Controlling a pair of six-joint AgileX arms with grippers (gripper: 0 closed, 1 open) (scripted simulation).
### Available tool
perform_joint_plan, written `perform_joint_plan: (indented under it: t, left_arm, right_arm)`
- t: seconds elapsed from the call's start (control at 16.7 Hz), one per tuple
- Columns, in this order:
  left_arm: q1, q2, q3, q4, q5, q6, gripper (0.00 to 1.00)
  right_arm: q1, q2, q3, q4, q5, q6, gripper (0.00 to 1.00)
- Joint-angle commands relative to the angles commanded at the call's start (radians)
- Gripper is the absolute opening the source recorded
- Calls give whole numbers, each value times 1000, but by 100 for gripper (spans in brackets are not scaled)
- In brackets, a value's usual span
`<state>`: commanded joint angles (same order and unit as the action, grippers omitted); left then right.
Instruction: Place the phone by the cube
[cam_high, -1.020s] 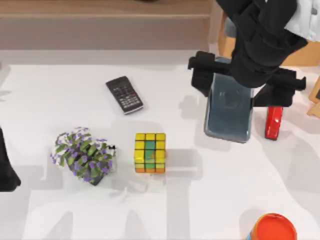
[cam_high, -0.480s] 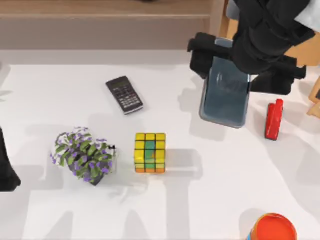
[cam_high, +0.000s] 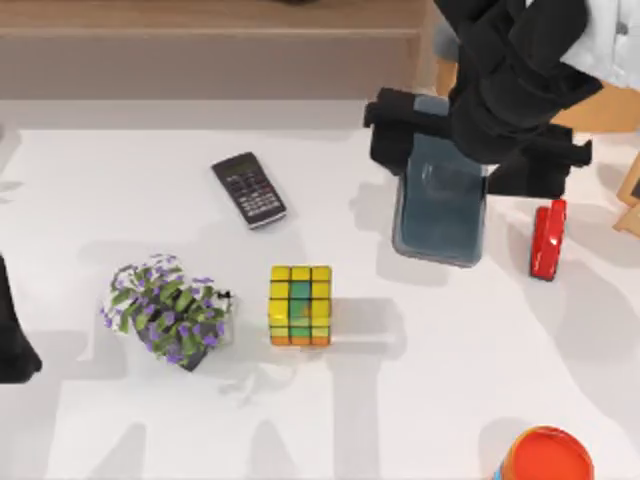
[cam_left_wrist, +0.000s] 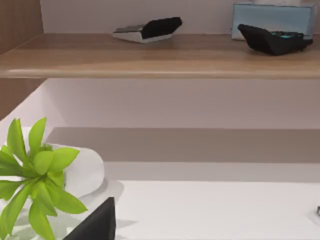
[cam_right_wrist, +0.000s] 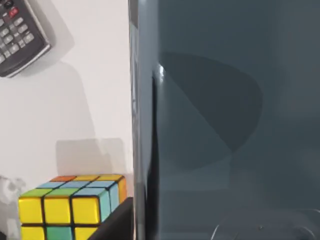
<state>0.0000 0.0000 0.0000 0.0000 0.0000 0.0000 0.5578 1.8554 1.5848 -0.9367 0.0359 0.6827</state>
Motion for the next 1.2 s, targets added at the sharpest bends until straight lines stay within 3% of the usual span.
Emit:
perform_joint_plan:
  t: [1.2]
  left_arm:
    - [0, 0, 0, 0, 0, 0, 100]
  right_arm:
    - [8, 250, -147, 40, -30, -96, 0]
